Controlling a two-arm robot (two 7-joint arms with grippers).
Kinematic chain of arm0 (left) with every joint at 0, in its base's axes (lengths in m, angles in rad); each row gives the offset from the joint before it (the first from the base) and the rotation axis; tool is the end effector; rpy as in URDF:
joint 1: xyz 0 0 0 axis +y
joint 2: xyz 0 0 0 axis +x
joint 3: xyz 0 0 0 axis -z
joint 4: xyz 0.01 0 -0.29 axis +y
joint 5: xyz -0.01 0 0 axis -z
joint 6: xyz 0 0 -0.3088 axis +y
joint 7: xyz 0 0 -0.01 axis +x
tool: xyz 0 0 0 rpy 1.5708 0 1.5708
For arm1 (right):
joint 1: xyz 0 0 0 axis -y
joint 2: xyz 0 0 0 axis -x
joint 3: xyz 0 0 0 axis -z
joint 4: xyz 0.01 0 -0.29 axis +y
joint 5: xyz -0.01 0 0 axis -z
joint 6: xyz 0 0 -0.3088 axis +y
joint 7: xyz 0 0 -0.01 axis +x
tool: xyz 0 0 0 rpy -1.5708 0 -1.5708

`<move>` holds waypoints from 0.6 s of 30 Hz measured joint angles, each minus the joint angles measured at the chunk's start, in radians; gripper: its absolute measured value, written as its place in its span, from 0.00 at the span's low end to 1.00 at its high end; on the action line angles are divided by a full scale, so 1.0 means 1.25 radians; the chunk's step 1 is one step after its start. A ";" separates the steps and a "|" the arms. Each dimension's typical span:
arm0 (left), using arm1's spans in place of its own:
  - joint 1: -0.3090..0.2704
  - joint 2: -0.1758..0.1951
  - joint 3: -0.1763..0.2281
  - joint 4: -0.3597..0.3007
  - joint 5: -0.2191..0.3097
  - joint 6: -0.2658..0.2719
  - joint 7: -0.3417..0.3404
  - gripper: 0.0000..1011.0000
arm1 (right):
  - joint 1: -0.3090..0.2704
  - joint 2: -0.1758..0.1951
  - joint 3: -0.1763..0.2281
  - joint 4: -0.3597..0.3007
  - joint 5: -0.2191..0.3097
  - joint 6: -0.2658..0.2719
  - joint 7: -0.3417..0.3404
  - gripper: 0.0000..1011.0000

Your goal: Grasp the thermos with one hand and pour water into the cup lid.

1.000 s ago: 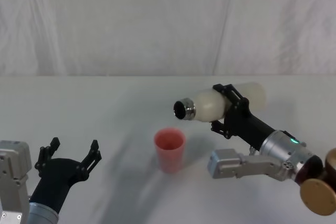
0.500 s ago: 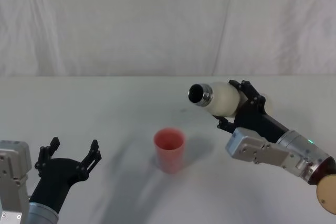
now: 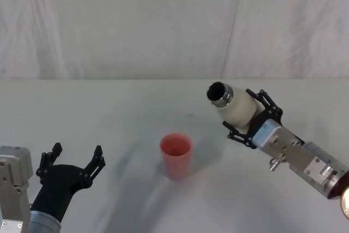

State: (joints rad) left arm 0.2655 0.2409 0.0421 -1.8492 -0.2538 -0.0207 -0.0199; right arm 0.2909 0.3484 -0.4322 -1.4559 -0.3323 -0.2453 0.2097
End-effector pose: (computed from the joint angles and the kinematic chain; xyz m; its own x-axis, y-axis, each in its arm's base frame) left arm 0.2530 0.0375 -0.2853 0.1244 0.9917 -0.0327 -0.9921 0.1239 -0.0175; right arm 0.3864 0.0148 -0.2610 0.4127 -0.5630 0.7160 0.7767 0.6282 0.0463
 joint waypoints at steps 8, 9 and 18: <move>0.000 0.000 0.000 0.000 0.000 0.000 0.000 0.99 | -0.029 -0.012 0.035 -0.013 0.077 0.019 0.031 0.95; 0.000 0.000 0.000 0.000 0.000 0.000 0.000 0.99 | -0.036 -0.016 0.043 -0.017 0.094 0.025 0.035 0.95; 0.000 0.000 0.000 0.000 0.000 0.000 0.000 0.99 | -0.064 -0.048 0.080 -0.030 0.185 0.059 0.051 0.95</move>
State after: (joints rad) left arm 0.2655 0.2410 0.0421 -1.8492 -0.2538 -0.0208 -0.0199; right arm 0.2104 0.2889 -0.3316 -1.4939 -0.1013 -0.1710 0.2731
